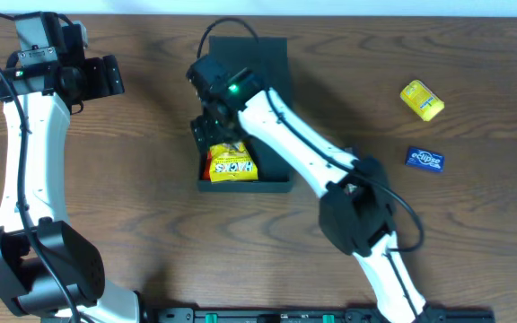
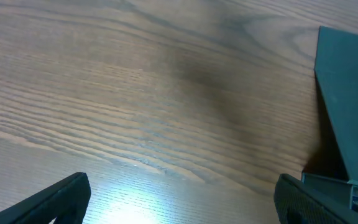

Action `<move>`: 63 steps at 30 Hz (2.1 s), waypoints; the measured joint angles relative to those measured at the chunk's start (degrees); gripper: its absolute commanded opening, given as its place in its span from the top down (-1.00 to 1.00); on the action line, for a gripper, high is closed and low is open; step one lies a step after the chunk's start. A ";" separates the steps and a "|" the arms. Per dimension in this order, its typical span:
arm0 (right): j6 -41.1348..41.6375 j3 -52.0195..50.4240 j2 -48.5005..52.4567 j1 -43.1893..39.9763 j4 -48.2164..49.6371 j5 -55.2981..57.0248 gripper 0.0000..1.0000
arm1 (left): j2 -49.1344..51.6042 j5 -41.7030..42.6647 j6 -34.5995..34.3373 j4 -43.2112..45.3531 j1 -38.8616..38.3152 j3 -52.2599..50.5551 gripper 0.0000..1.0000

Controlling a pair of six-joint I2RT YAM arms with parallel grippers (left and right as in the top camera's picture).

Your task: Pack container

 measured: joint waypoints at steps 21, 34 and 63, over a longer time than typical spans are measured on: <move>-12.63 -0.59 -4.92 -1.16 -9.55 -2.49 0.97 | 0.00 0.00 0.00 0.04 0.00 0.00 -0.91; -15.39 -1.01 1.16 -0.59 -9.29 -6.03 0.97 | 0.00 0.00 0.00 0.02 0.00 0.00 -0.91; -16.81 -1.01 3.93 -0.13 -2.71 -12.57 0.97 | 0.00 24.15 20.26 -7.91 0.48 0.00 -0.91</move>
